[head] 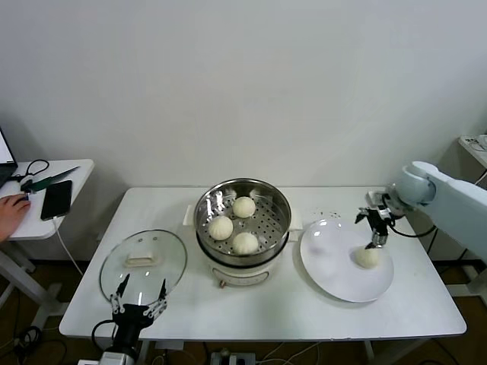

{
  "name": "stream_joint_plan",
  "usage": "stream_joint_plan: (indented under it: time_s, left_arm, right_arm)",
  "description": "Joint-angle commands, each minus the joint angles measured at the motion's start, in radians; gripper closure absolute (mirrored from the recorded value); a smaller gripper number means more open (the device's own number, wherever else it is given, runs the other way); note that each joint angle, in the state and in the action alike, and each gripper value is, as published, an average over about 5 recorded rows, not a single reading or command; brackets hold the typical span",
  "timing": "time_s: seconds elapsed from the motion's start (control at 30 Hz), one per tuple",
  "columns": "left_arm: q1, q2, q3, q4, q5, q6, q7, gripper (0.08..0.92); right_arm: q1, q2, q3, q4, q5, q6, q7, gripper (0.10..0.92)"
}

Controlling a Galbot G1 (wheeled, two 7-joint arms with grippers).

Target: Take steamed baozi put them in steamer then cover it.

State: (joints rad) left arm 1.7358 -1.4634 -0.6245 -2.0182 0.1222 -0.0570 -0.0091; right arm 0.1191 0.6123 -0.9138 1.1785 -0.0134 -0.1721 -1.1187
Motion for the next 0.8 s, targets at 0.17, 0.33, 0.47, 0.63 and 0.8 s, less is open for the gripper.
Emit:
stream_joint_plan:
  time_s: [0.17,0.33,0.47,0.63,0.8]
  left_arm:
    - [0.003,-0.006,0.001,0.009,0.008,0.000,0.000,0.177]
    - [0.003,-0.007,0.000,0.013,0.012,0.000,0.000,0.177]
    - [0.002,-0.007,0.000,0.017,0.013,0.000,0.000,0.177]
    - [0.000,-0.007,0.000,0.020,0.014,0.002,0.000,0.177]
    - [-0.004,-0.007,0.000,0.022,0.015,0.003,-0.001,0.177]
  right_arm:
    - [-0.192,0.028,0.160,-0.133,-0.105,-0.009,0.009,0.203]
    - [-0.190,0.070,0.166,-0.168,-0.103,-0.007,0.014,0.203]
    - [-0.186,0.096,0.160,-0.191,-0.102,-0.003,0.012,0.203]
    - [-0.183,0.117,0.151,-0.210,-0.102,0.003,0.007,0.203]
    - [-0.181,0.132,0.150,-0.229,-0.105,0.010,0.005,0.203]
